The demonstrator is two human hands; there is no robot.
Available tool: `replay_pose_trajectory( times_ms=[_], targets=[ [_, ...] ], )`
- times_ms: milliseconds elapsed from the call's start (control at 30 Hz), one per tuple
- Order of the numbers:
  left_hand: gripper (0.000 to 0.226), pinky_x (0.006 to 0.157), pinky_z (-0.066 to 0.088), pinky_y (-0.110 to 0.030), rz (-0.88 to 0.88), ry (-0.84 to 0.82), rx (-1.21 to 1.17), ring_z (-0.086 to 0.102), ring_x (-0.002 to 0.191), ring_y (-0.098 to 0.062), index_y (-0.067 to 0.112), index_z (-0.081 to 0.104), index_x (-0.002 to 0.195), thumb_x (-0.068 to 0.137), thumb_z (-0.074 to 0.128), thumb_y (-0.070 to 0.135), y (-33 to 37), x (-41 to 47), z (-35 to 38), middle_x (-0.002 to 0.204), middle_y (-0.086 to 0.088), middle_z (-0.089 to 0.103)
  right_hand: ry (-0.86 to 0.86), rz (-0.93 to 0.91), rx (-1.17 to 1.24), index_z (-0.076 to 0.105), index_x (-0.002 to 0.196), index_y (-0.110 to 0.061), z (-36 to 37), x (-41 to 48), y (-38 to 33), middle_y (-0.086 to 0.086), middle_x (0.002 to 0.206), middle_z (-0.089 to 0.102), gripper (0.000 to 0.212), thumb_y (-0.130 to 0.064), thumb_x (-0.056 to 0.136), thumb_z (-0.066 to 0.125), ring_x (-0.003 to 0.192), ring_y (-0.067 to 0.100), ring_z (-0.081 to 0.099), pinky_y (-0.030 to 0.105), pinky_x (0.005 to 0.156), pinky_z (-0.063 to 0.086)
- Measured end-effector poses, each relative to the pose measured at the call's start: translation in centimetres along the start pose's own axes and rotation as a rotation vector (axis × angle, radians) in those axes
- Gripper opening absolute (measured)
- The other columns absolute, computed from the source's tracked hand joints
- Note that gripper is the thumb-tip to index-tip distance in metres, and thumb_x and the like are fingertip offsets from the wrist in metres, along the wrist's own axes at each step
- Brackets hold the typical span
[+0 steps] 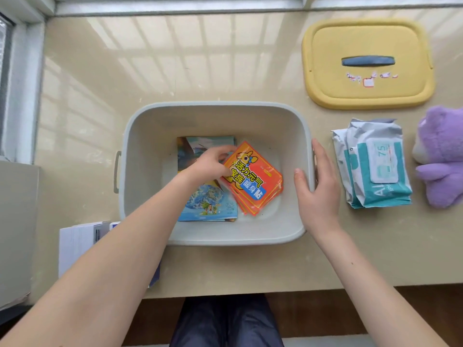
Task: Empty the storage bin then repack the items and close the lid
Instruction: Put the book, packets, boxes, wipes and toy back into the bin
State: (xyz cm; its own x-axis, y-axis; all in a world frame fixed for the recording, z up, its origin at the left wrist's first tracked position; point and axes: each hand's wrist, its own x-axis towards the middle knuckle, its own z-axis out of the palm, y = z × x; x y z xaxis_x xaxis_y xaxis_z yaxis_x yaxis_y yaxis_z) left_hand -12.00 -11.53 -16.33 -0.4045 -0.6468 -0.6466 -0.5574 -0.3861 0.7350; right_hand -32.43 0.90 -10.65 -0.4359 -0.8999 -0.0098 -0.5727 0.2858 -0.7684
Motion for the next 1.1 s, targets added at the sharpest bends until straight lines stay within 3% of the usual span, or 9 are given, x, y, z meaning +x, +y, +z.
replay_pose_trajectory(
  times_ms=[67,167,267,333,433,567,733,933,1100],
  targets=[
    [0.062,0.067,0.055,-0.013,0.003,0.018,-0.094,0.070,0.079,0.002,0.034,0.056,0.123,0.078,0.061,-0.007,0.1,0.4,0.3,0.097,0.009,0.073,0.000,0.004,0.006,0.040,0.147,-0.006,0.1,0.0,0.1,0.005,0.148,0.045,0.057,-0.004,0.093,0.058,0.139,0.016,0.039,0.028,0.114,0.029],
    [0.058,0.081,0.058,-0.027,-0.029,0.176,-0.304,0.072,0.090,-0.016,0.023,0.059,0.125,0.076,0.067,-0.006,-0.3,0.2,1.3,0.101,-0.005,0.074,0.001,0.014,0.012,0.040,0.147,-0.006,0.0,0.0,0.1,0.005,0.148,0.045,0.057,-0.004,0.093,0.058,0.139,0.016,0.039,0.029,0.115,0.029],
    [0.039,0.079,0.059,-0.032,-0.108,0.284,-0.766,0.070,0.086,-0.027,0.004,0.056,0.114,0.080,0.069,-0.010,-0.5,-0.6,2.7,0.095,-0.013,0.069,0.002,0.016,0.008,0.040,0.146,-0.006,0.0,-0.1,-0.1,0.006,0.148,0.045,0.057,-0.004,0.092,0.059,0.138,0.017,0.039,0.031,0.115,0.030],
    [0.027,0.075,0.059,-0.029,-0.108,0.246,-0.876,0.068,0.086,-0.028,-0.003,0.056,0.107,0.083,0.065,-0.011,-0.3,-0.9,3.6,0.096,-0.016,0.069,0.000,0.020,0.007,0.040,0.146,-0.007,0.0,0.0,-0.2,0.006,0.148,0.046,0.058,-0.005,0.092,0.060,0.138,0.018,0.040,0.033,0.114,0.031],
    [0.032,0.083,0.057,-0.033,-0.079,0.197,-0.745,0.068,0.096,-0.029,-0.001,0.060,0.113,0.084,0.064,-0.013,0.1,-1.4,4.4,0.110,-0.019,0.068,-0.006,0.018,0.003,0.040,0.146,-0.006,-0.1,0.0,-0.4,0.007,0.147,0.046,0.061,-0.004,0.090,0.063,0.138,0.019,0.040,0.031,0.115,0.030],
    [0.055,0.088,0.057,-0.036,-0.024,0.162,-0.484,0.065,0.109,-0.024,0.017,0.053,0.127,0.082,0.063,-0.014,0.1,-1.9,4.4,0.119,-0.009,0.066,-0.020,0.024,-0.006,0.041,0.146,-0.007,-0.2,-0.1,-0.7,0.006,0.148,0.044,0.070,-0.004,0.083,0.071,0.139,0.018,0.038,0.023,0.116,0.025],
    [0.066,0.066,0.058,-0.023,-0.010,0.163,-0.411,0.071,0.090,-0.017,0.022,0.041,0.140,0.087,0.062,-0.011,-0.6,-1.8,4.2,0.108,0.000,0.068,-0.021,0.033,0.003,0.040,0.147,-0.009,-0.2,-0.1,-0.6,0.003,0.148,0.044,0.072,-0.004,0.082,0.072,0.138,0.013,0.037,0.022,0.116,0.025],
    [0.066,0.070,0.052,-0.013,0.059,0.291,-0.187,0.065,0.088,0.004,0.018,0.039,0.143,0.086,0.057,-0.011,-0.5,-1.0,5.2,0.111,-0.002,0.068,-0.014,0.043,0.032,0.041,0.146,-0.010,-0.1,-0.1,-0.4,0.002,0.147,0.045,0.073,-0.003,0.080,0.073,0.138,0.014,0.039,0.032,0.115,0.030],
    [0.078,0.087,0.046,-0.026,0.153,0.420,0.111,0.060,0.112,-0.017,0.023,0.033,0.148,0.081,0.068,0.002,-0.9,-1.7,5.5,0.127,0.003,0.062,-0.017,0.047,0.039,0.041,0.146,-0.009,-0.2,-0.1,-0.5,0.003,0.147,0.045,0.073,-0.003,0.080,0.072,0.138,0.015,0.039,0.033,0.115,0.030]
  ],
)
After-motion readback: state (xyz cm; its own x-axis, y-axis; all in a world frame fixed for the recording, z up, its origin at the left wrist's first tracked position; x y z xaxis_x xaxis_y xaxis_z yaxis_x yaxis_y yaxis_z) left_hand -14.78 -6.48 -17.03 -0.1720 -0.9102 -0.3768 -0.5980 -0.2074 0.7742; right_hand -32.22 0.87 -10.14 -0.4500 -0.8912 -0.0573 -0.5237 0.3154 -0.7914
